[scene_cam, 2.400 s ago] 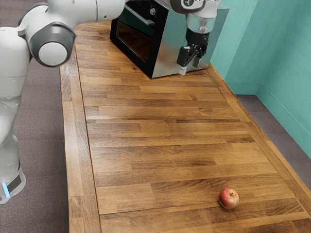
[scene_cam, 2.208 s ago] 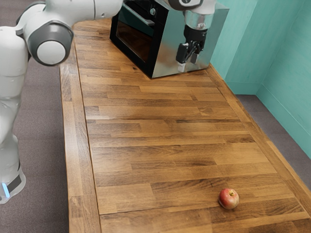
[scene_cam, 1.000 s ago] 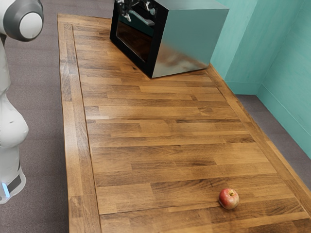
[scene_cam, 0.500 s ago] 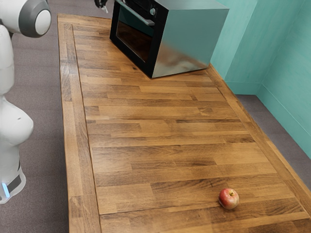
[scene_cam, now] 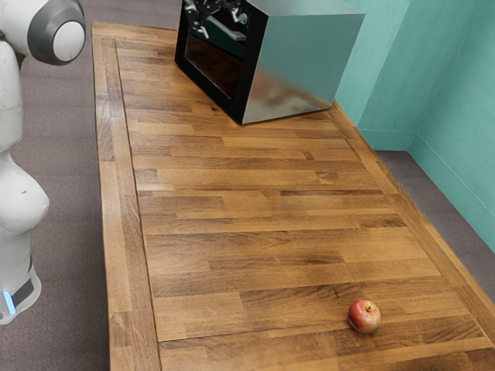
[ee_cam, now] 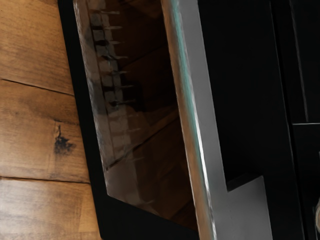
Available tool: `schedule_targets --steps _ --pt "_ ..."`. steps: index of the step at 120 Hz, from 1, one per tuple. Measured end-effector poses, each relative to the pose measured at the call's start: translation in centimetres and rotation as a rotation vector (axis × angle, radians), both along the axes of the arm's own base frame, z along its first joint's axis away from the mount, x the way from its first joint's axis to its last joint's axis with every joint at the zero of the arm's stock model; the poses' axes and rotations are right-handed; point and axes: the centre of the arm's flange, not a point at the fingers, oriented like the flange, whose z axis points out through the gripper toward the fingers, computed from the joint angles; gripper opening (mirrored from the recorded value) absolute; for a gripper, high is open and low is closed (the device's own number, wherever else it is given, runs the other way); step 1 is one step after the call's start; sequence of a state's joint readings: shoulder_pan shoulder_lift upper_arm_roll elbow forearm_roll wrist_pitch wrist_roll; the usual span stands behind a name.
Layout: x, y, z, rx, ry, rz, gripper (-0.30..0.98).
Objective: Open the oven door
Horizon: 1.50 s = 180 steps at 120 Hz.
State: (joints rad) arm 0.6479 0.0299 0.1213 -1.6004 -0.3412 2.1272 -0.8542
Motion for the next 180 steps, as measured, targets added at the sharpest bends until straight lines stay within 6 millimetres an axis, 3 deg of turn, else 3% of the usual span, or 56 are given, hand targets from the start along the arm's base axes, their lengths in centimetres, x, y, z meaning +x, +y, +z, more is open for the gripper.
schedule_targets --steps 12,24,32,63,102,118,142,180 --pt "-0.5 2.0 -1.3 -0.008 0.016 0.026 0.68" --pt "-2.8 4.9 -1.8 -0.026 0.009 0.092 0.68" --pt "-3.8 5.9 -1.7 -0.053 -0.01 0.139 0.69" --pt "-2.2 4.5 -1.6 -0.208 -0.093 0.244 0.69" --pt "-3.8 6.7 -2.5 -0.305 -0.113 0.404 0.69" --pt "-3.0 7.3 -2.4 -0.318 -0.123 0.433 0.69" --pt "-2.6 8.1 -3.6 -0.356 -0.116 0.476 0.69" --pt "-1.3 8.8 -2.9 -0.371 -0.145 0.504 0.69"
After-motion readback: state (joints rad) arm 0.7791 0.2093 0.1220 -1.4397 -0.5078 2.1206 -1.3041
